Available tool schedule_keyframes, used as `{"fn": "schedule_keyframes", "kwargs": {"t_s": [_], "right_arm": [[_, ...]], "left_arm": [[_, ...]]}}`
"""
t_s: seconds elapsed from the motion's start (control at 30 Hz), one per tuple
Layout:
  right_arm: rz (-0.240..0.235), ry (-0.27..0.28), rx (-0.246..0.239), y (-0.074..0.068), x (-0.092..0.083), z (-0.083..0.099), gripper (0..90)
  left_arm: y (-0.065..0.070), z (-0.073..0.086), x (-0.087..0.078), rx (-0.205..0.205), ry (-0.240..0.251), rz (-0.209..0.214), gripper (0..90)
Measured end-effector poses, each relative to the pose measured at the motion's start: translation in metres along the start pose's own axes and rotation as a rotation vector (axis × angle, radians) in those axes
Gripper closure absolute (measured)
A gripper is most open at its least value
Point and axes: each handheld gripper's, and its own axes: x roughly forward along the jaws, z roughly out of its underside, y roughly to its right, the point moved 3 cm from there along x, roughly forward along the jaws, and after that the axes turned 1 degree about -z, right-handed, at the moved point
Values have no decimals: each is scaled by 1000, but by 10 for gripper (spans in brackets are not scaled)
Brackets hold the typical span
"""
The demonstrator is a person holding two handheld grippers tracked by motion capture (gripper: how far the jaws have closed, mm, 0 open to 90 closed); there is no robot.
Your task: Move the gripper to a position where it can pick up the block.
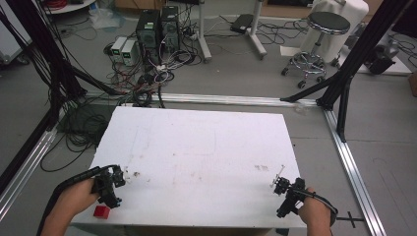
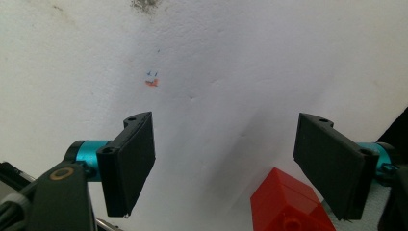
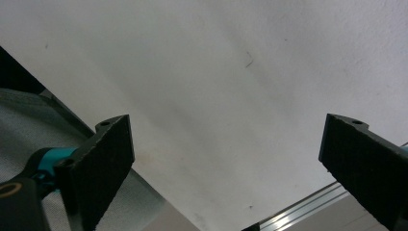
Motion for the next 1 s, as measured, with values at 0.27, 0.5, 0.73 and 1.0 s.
{"fn": "schedule_keyframes", "kwargs": {"t_s": [0.27, 0.5, 0.73, 1.0], "right_arm": [[-4, -2, 5, 0, 0, 0, 44], [-10, -3, 1, -1, 1, 1, 44], [-26, 3, 13, -2, 2, 1, 44], [-24, 6, 8, -2, 2, 3, 44]], "left_arm": [[0, 1, -3, 6, 16, 4, 227], [0, 0, -4, 11, 25, 7, 227], [-4, -2, -10, 38, 30, 11, 227], [-11, -3, -17, 118, 55, 58, 227]]}}
